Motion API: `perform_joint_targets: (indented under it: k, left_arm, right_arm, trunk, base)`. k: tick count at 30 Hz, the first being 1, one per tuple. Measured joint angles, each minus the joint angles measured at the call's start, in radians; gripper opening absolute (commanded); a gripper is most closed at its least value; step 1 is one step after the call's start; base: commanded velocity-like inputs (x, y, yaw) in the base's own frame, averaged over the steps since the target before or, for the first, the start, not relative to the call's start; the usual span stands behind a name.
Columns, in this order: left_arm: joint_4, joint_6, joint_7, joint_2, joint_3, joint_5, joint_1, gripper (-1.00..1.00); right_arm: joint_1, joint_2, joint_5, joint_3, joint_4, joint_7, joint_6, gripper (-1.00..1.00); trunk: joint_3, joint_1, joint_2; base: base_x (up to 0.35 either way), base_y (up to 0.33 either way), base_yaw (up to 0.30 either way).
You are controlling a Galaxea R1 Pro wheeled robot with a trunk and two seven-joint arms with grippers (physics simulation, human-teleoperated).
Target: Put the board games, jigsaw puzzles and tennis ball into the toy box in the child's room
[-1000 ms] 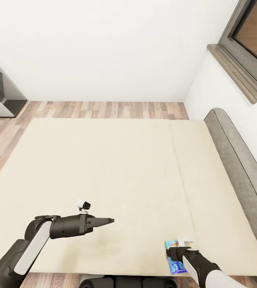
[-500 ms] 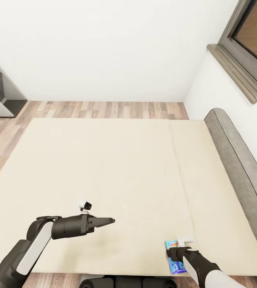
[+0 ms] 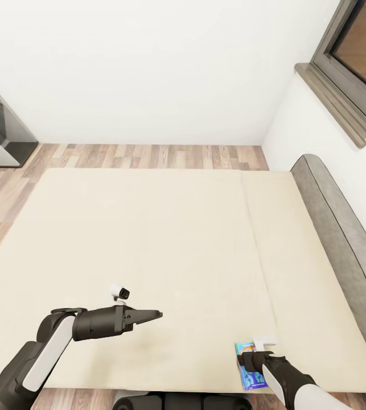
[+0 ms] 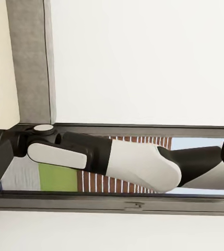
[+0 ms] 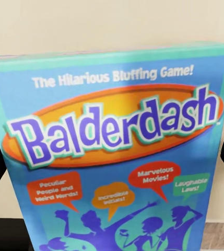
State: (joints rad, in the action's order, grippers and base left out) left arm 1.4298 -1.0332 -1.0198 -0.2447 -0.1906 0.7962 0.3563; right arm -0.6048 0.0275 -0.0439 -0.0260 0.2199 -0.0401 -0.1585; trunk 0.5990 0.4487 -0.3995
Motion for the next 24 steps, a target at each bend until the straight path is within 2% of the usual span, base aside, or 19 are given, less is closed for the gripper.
perform_joint_targets:
  k: [19, 20, 24]
  left_arm:
    - [0.0, 0.0, 0.0, 0.0, -0.001, 0.0, 0.0, 1.0]
    - [0.0, 0.0, 0.0, 0.0, -0.001, 0.0, 0.0, 1.0]
    - [0.0, 0.0, 0.0, 0.0, -0.001, 0.0, -0.001, 1.0]
  right_arm:
    - [0.001, 0.003, 0.002, 0.003, -0.001, -0.011, -0.007, 1.0]
    - [0.001, 0.003, 0.013, 0.016, 0.0, -0.007, -0.01, 1.0]
    - [0.001, 0.004, 0.013, 0.017, -0.001, -0.007, -0.011, 1.0]
  trunk:
    - [-0.005, 0.0, 0.0]
    - [-0.005, 0.0, 0.0]
    - [-0.006, 0.0, 0.001]
  base:
    - [0.0, 0.0, 0.0]
    - [0.0, 0.0, 0.0]
    - [0.0, 0.0, 0.0]
